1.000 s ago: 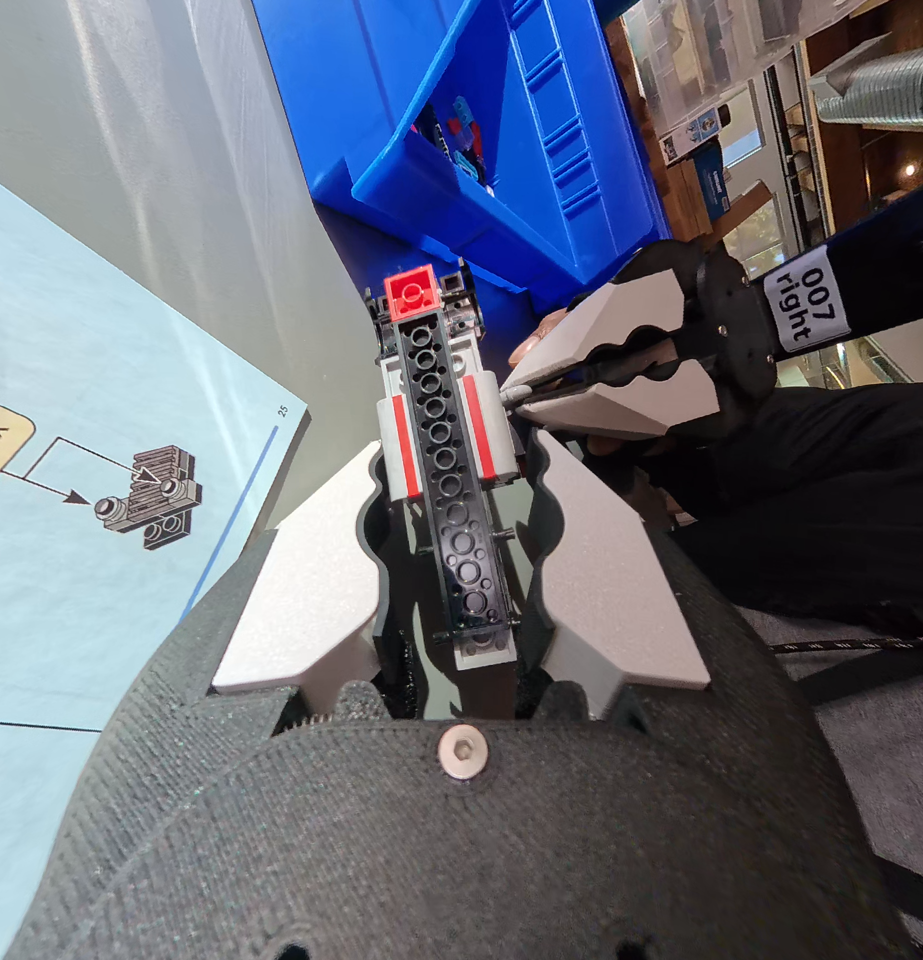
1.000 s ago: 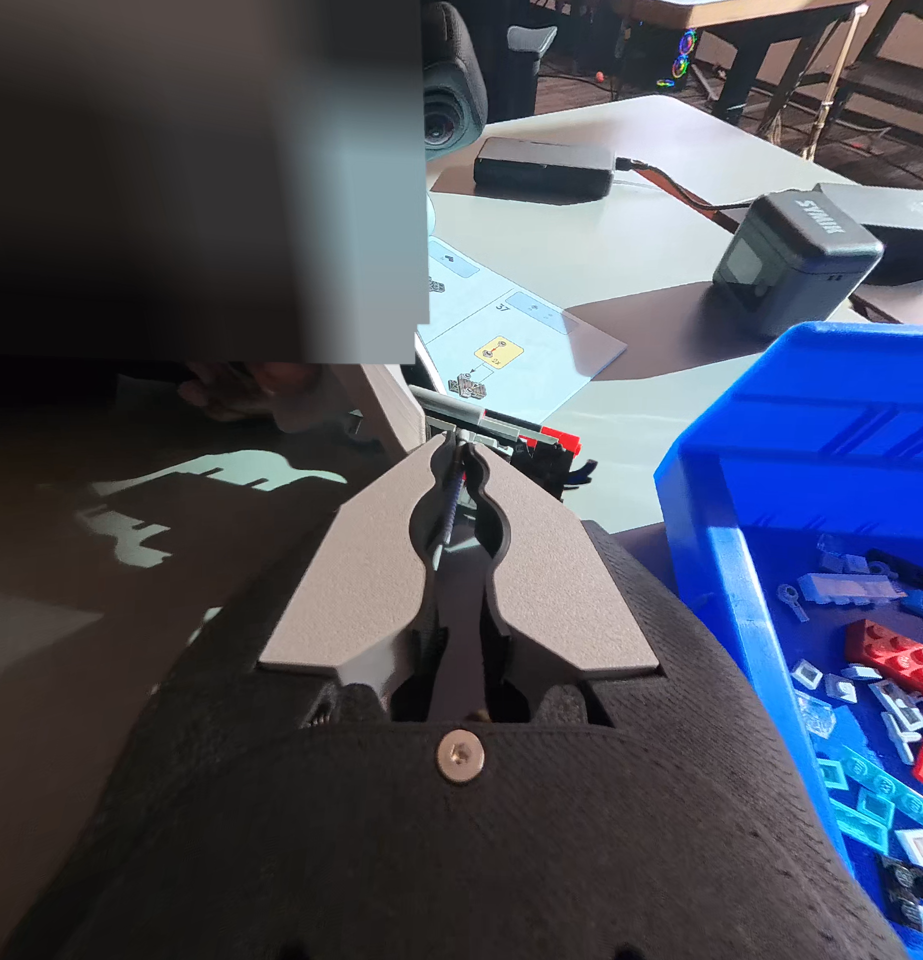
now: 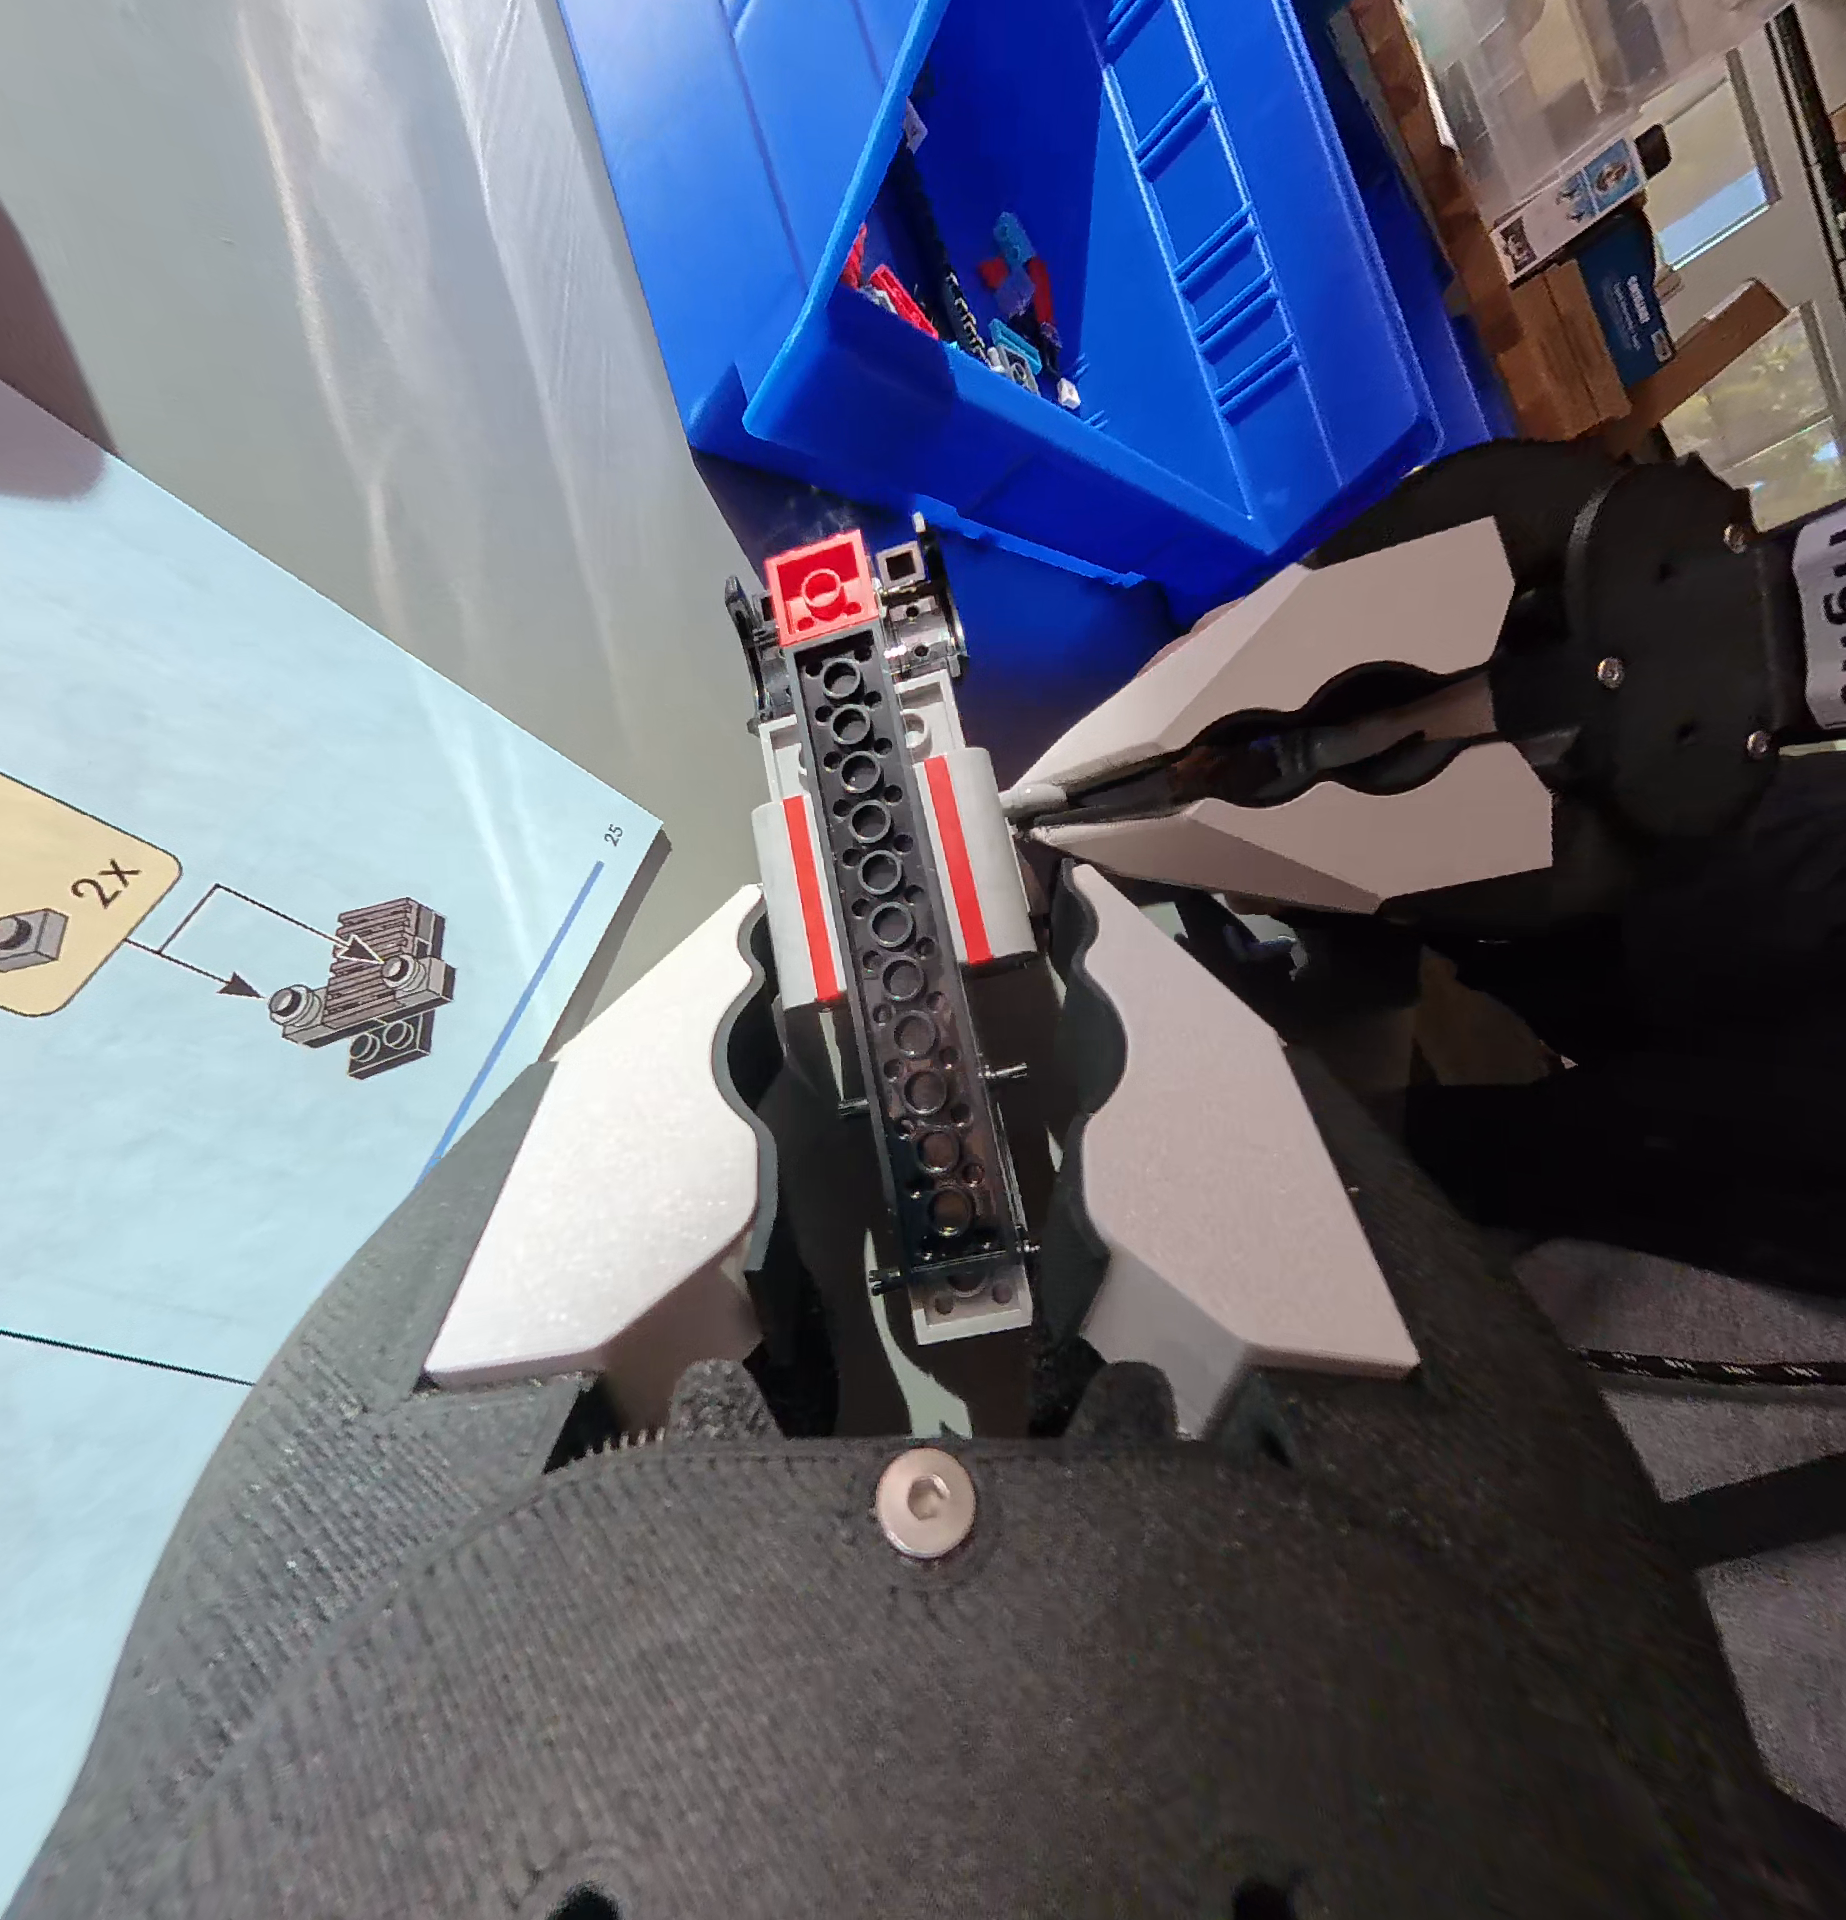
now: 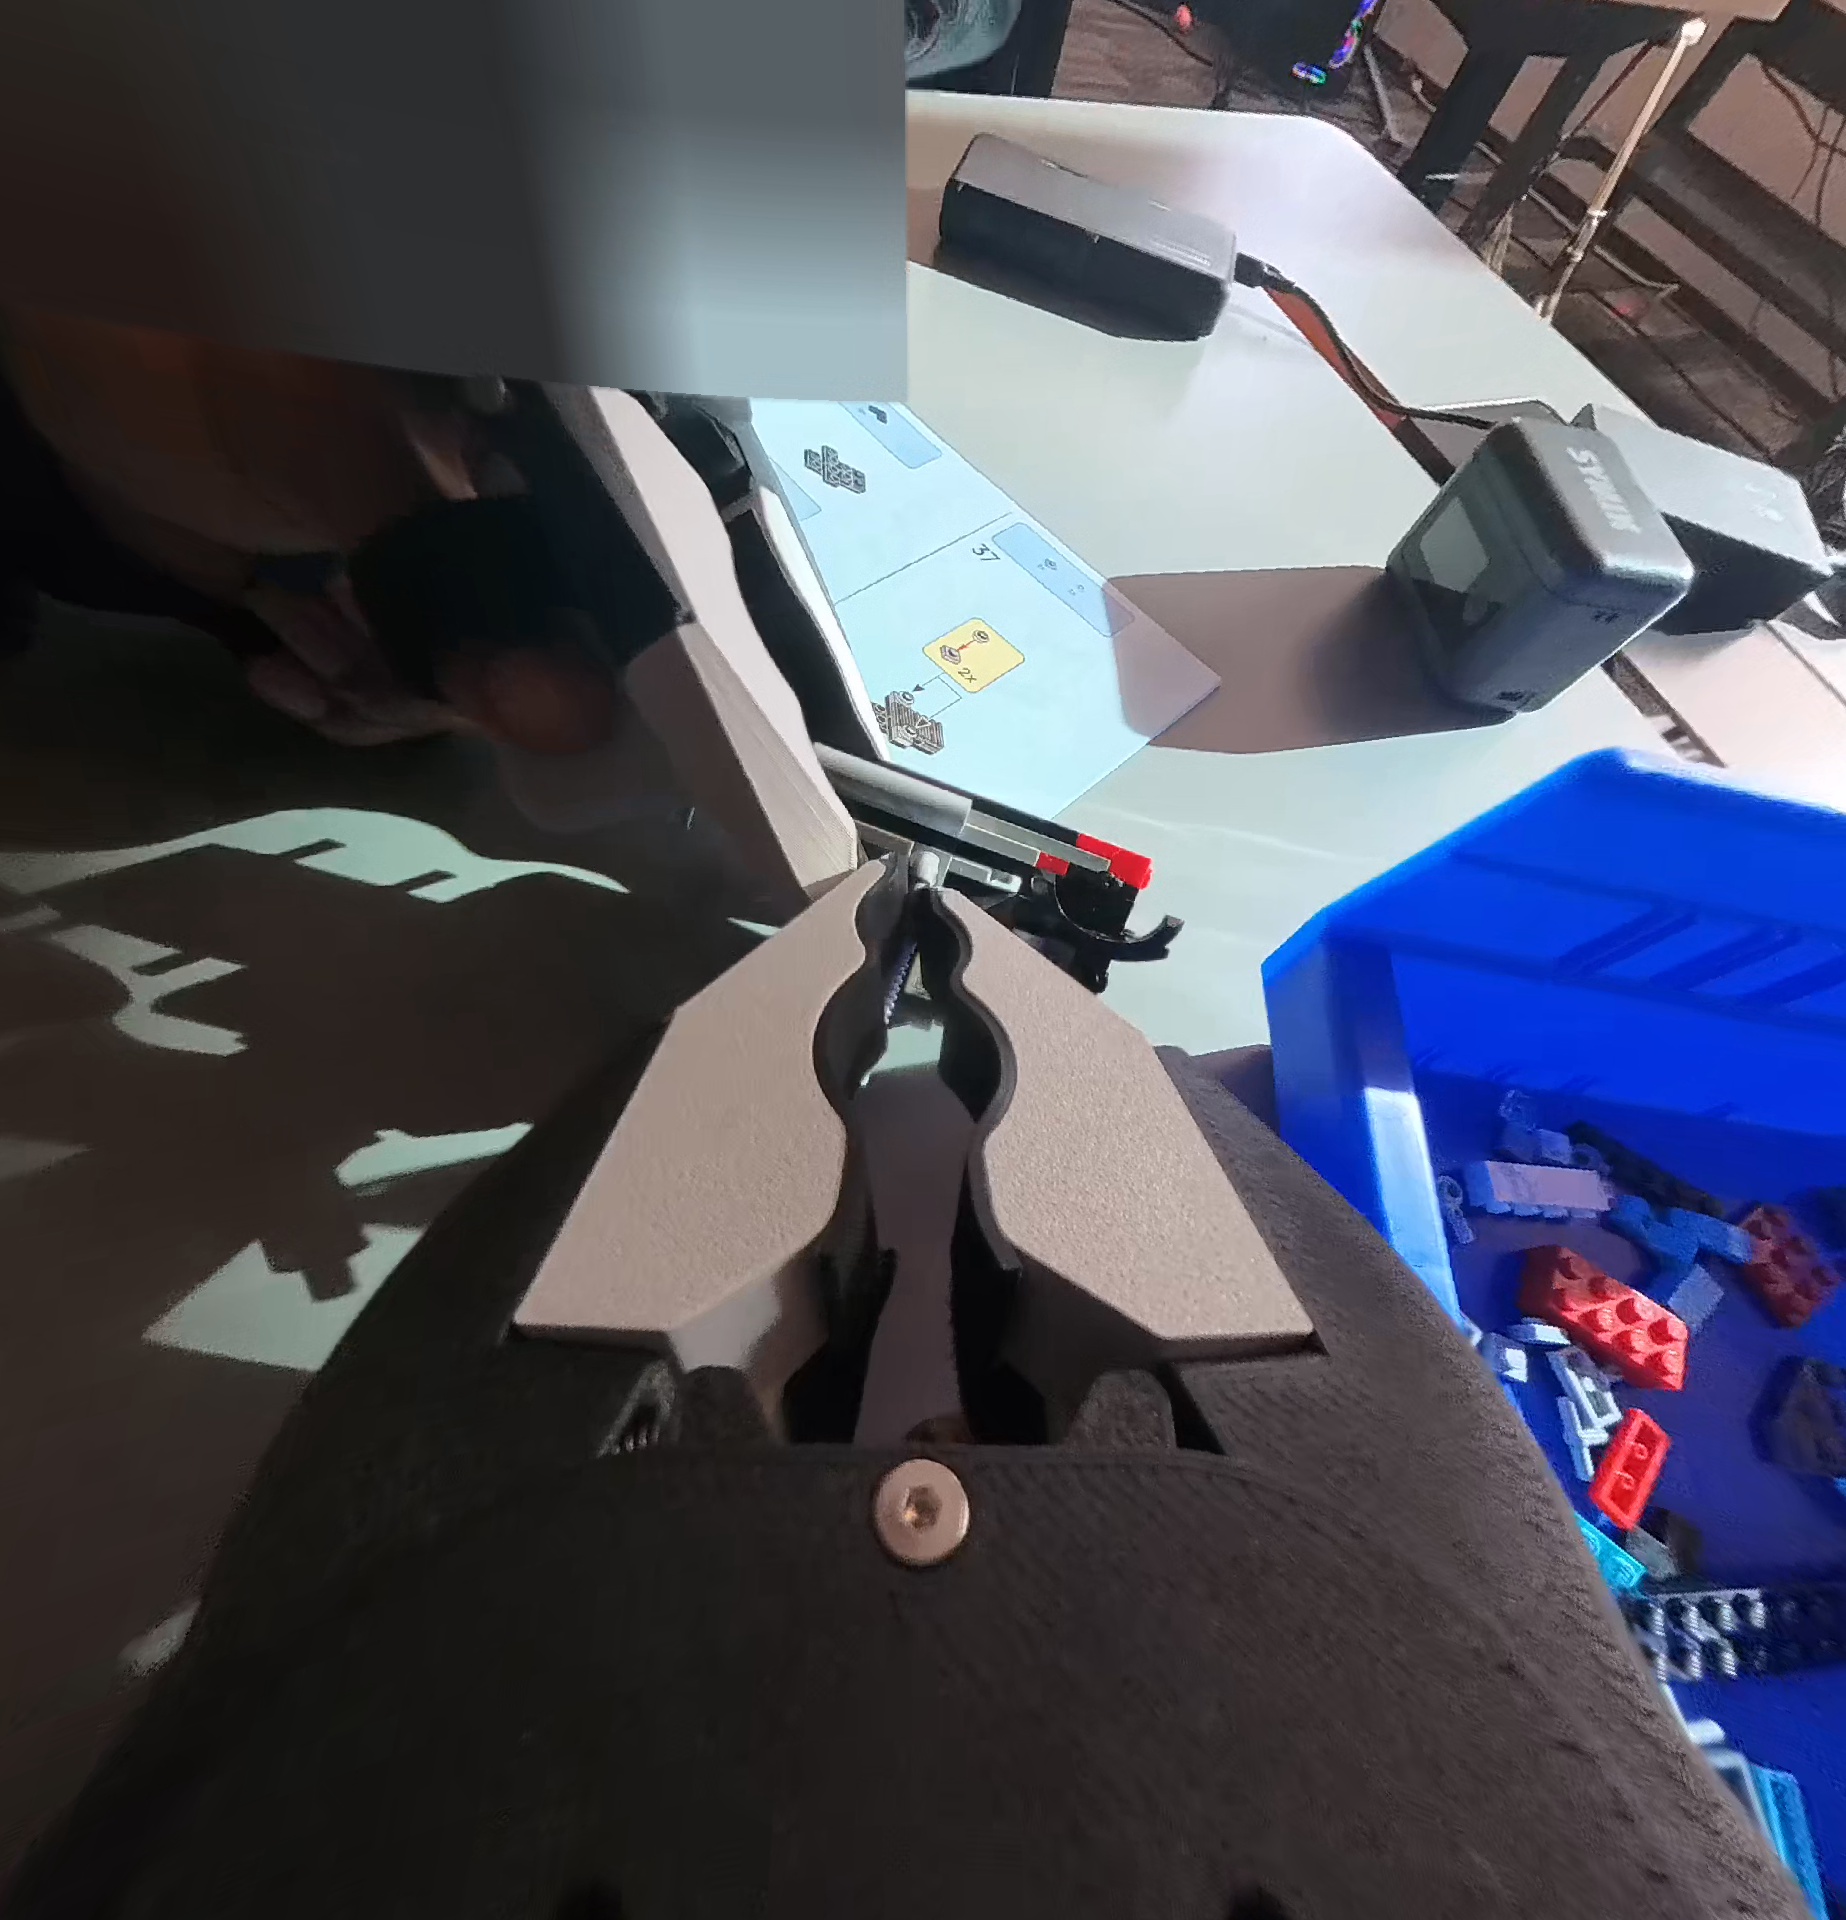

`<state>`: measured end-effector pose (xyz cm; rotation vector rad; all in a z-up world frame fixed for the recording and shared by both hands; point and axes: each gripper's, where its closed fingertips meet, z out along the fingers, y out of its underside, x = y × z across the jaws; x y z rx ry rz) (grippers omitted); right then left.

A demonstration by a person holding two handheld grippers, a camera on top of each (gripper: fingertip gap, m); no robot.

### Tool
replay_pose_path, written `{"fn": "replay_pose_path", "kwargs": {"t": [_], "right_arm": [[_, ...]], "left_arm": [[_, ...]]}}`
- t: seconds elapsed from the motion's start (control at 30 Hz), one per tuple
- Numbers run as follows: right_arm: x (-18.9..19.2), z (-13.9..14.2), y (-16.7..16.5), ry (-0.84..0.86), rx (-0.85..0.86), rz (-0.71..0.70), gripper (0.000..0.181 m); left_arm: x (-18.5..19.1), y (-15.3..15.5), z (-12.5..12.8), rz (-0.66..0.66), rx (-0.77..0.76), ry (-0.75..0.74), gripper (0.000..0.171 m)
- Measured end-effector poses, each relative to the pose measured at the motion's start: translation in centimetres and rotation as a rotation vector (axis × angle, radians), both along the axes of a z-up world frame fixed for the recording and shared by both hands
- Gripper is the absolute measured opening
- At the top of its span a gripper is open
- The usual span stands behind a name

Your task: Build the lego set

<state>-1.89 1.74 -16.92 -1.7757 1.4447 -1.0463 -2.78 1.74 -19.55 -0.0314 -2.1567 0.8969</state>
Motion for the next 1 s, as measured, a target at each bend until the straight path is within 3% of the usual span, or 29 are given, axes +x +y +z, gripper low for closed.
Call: {"fn": "replay_pose_path", "kwargs": {"t": [0.5,1.0], "right_arm": [[-0.2,-0.3,0.2,0.056,0.085,0.078,0.005],[-0.3,0.7,0.3,-0.026,0.246,0.097,0.005]], "left_arm": [[-0.3,0.2,0.0,-0.027,0.013,0.032,0.051],[-0.6,0.2,0.8,-0.051,0.009,0.144,0.052]]}}
